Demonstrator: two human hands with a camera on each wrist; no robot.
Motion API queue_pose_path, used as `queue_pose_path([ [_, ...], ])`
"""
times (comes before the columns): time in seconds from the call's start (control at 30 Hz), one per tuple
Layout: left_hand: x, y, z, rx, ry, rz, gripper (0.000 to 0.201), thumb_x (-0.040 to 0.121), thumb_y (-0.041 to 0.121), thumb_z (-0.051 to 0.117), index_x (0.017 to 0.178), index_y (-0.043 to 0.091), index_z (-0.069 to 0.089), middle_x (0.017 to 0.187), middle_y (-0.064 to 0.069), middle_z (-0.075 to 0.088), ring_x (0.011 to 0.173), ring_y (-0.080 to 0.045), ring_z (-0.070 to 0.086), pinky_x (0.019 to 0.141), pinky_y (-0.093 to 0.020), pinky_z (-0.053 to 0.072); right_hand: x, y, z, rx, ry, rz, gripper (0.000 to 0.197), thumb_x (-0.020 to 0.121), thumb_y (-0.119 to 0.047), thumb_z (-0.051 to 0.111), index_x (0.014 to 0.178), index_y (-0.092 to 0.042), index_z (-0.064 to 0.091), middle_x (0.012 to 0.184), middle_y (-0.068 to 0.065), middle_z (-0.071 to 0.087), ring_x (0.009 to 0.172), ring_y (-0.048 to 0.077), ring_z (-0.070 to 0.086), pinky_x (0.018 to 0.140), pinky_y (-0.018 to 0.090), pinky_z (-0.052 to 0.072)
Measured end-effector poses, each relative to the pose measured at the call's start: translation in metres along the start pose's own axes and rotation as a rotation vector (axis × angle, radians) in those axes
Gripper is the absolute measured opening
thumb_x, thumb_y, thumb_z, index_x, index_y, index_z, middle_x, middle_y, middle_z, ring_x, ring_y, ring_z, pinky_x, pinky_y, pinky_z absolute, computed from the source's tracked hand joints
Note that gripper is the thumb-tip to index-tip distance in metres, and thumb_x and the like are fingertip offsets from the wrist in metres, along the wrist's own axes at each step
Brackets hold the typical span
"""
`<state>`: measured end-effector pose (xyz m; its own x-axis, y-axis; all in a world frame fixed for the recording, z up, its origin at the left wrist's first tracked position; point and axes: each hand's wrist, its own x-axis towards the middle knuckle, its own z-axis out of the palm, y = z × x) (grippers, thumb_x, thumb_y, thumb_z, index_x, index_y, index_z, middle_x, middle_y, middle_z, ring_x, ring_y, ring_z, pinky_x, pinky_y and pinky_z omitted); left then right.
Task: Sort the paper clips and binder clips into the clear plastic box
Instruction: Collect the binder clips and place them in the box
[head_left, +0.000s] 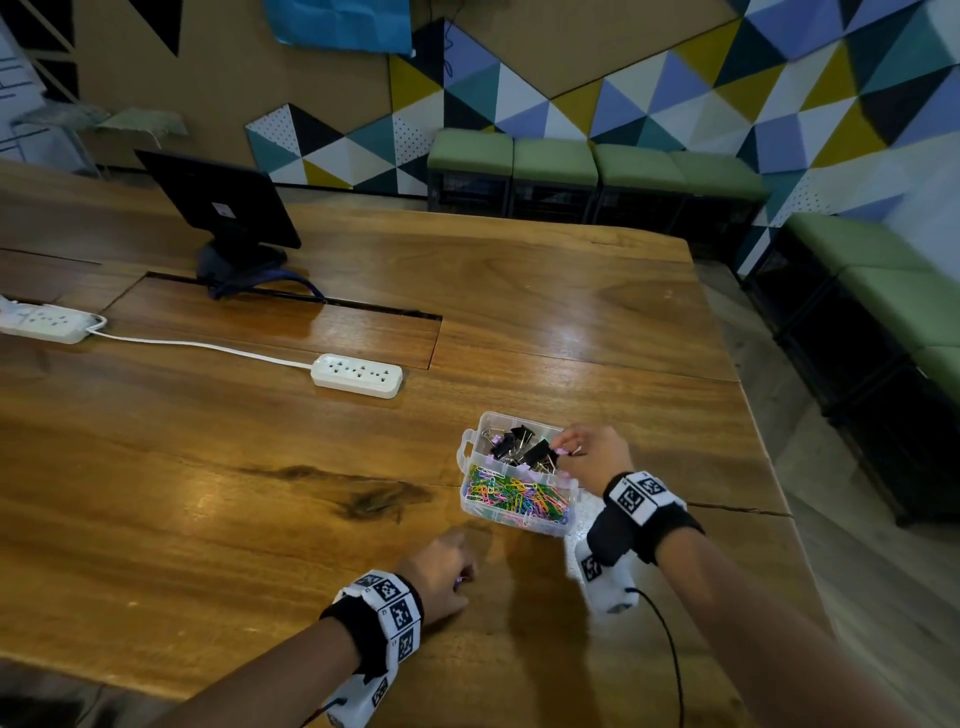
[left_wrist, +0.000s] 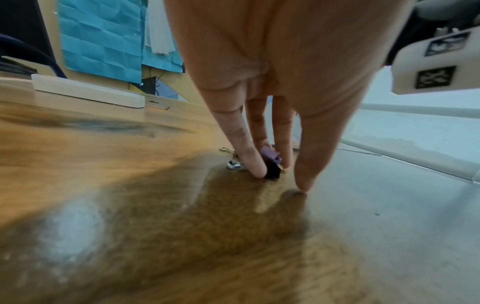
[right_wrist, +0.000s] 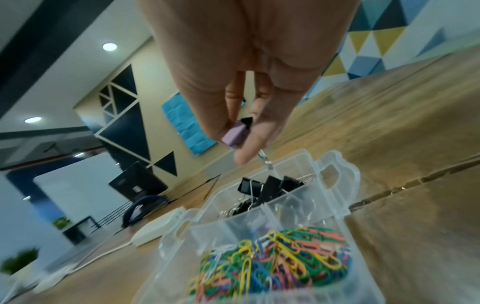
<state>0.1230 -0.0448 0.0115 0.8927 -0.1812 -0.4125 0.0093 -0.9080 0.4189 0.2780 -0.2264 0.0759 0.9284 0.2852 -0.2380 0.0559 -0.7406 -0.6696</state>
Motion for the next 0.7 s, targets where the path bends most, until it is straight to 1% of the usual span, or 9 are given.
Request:
queue_pose_path([
  [0.1,0.001,0.001,-0.002,0.031,-0.011,0.003,0.028,0.088,0.016,0.062,0.116,0.012,0.06,0.128,-0.007,0.048,0.117,-0.021,0.05,0.096,-0.029,0.041,0.02,0.003,0.001,0.032,0.057,0.022,0.033,0.081,-0.001,0.064,0.068,-0.031,0.062,0.08,-0.003,0.066,0.074,0.014,0.063,0.06,0.02,0.054],
  [0.2,0.003,0.002,-0.005,0.038,-0.029,0.014,0.025,0.09,0.013,0.058,0.115,0.01,0.061,0.128,-0.008,0.05,0.118,-0.022,0.05,0.096,-0.029,0.04,0.027,0.005,0.003,0.04,0.043,0.041,0.03,0.085,0.001,0.056,0.083,-0.028,0.067,0.092,-0.003,0.066,0.082,0.014,0.063,0.07,0.028,0.057],
  [0.27,0.004,0.002,-0.005,0.037,-0.044,0.016,0.024,0.09,0.011,0.057,0.113,0.01,0.062,0.127,-0.008,0.052,0.117,-0.022,0.051,0.095,-0.028,0.04,0.027,0.009,0.003,0.045,0.065,0.046,0.034,0.085,0.004,0.05,0.094,-0.023,0.069,0.098,-0.001,0.065,0.086,0.014,0.062,0.071,0.026,0.055],
  [0.4,0.009,0.003,-0.012,0.045,-0.078,0.015,0.024,0.088,0.009,0.057,0.11,0.007,0.066,0.125,-0.008,0.057,0.115,-0.022,0.054,0.092,-0.027,0.043,0.018,0.018,0.004,0.047,0.049,0.013,0.028,0.088,0.002,0.05,0.096,-0.02,0.067,0.099,-0.004,0.064,0.087,0.015,0.063,0.07,0.021,0.053],
  [0.47,0.013,0.004,-0.018,0.02,-0.05,0.031,0.022,0.086,0.008,0.059,0.106,0.008,0.067,0.122,-0.007,0.059,0.112,-0.021,0.056,0.092,-0.026,0.044,0.013,0.023,0.005,0.066,0.06,-0.006,0.025,0.089,-0.001,0.054,0.09,-0.023,0.066,0.1,-0.003,0.066,0.09,0.014,0.062,0.077,0.021,0.052],
  [0.53,0.017,0.005,-0.026,-0.012,0.006,0.054,0.02,0.084,0.009,0.062,0.103,0.01,0.068,0.118,-0.005,0.061,0.109,-0.018,0.058,0.09,-0.023,0.045,0.009,0.029,0.005,0.092,0.074,-0.011,0.03,0.087,-0.001,0.056,0.08,-0.03,0.061,0.099,-0.001,0.068,0.093,0.013,0.062,0.087,0.029,0.053],
  [0.57,0.019,0.007,-0.032,-0.028,0.039,0.075,0.018,0.084,0.009,0.062,0.101,0.011,0.069,0.115,-0.004,0.062,0.106,-0.017,0.059,0.088,-0.021,0.045,0.008,0.03,0.005,0.096,0.08,-0.008,0.032,0.086,-0.001,0.057,0.077,-0.031,0.059,0.098,0.0,0.068,0.093,0.013,0.062,0.089,0.032,0.054],
  [0.63,0.025,0.011,-0.045,-0.056,0.102,0.129,0.015,0.084,0.009,0.063,0.097,0.012,0.071,0.11,-0.004,0.064,0.102,-0.016,0.061,0.087,-0.019,0.046,0.01,0.03,0.004,0.103,0.107,-0.003,0.026,0.086,0.0,0.056,0.08,-0.024,0.063,0.098,0.002,0.069,0.091,0.013,0.062,0.088,0.034,0.054],
  [0.7,0.034,0.017,-0.061,-0.075,0.159,0.162,0.013,0.084,0.01,0.064,0.095,0.011,0.071,0.108,-0.003,0.064,0.099,-0.014,0.061,0.088,-0.021,0.051,0.014,0.026,0.003,0.11,0.141,-0.023,0.019,0.087,0.0,0.055,0.087,-0.014,0.066,0.098,0.005,0.069,0.086,0.012,0.061,0.08,0.026,0.054],
])
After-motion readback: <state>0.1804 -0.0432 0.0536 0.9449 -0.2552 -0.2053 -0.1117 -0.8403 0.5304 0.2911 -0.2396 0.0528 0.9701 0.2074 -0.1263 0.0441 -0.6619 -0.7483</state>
